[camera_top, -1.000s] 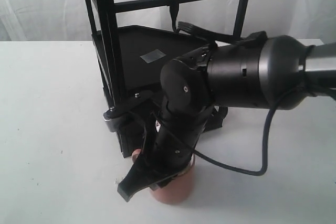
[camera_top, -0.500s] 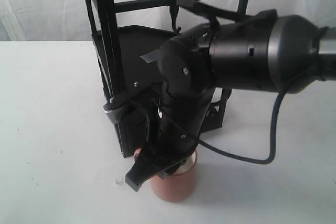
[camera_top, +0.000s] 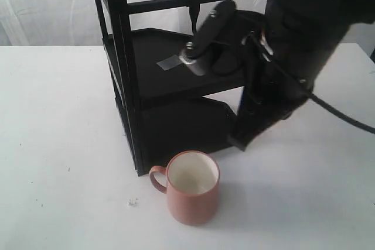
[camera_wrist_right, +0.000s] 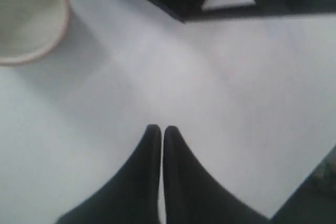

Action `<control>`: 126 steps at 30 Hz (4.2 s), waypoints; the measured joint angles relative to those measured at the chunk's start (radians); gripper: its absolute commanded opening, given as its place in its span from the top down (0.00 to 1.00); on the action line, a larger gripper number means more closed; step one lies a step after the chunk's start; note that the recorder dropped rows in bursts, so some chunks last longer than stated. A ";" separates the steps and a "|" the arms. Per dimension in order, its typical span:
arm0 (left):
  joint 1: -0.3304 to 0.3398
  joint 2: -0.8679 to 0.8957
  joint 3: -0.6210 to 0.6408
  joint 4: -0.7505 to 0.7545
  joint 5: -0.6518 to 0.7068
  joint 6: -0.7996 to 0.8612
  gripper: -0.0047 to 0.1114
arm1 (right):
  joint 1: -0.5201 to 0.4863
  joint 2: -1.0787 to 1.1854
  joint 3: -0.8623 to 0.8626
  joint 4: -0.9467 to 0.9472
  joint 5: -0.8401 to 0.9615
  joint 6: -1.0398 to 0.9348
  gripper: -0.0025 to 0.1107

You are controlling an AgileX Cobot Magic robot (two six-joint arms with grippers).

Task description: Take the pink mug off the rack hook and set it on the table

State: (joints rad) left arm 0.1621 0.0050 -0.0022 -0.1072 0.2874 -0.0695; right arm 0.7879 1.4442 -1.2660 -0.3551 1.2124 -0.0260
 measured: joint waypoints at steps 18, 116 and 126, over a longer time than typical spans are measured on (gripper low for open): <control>0.000 0.000 0.000 0.000 0.000 0.000 0.96 | -0.741 -0.187 0.246 -0.037 0.003 0.158 0.98; 0.000 0.000 0.000 0.020 0.000 0.000 0.96 | -0.768 -1.439 1.265 0.405 -0.863 0.114 0.98; 0.000 0.000 0.000 0.020 0.000 0.000 0.96 | -0.768 -1.439 1.265 0.409 -0.861 0.114 0.98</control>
State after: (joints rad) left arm 0.1621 0.0050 -0.0022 -0.0876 0.2874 -0.0695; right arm 0.0195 0.0056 -0.0011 0.0540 0.3512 0.0882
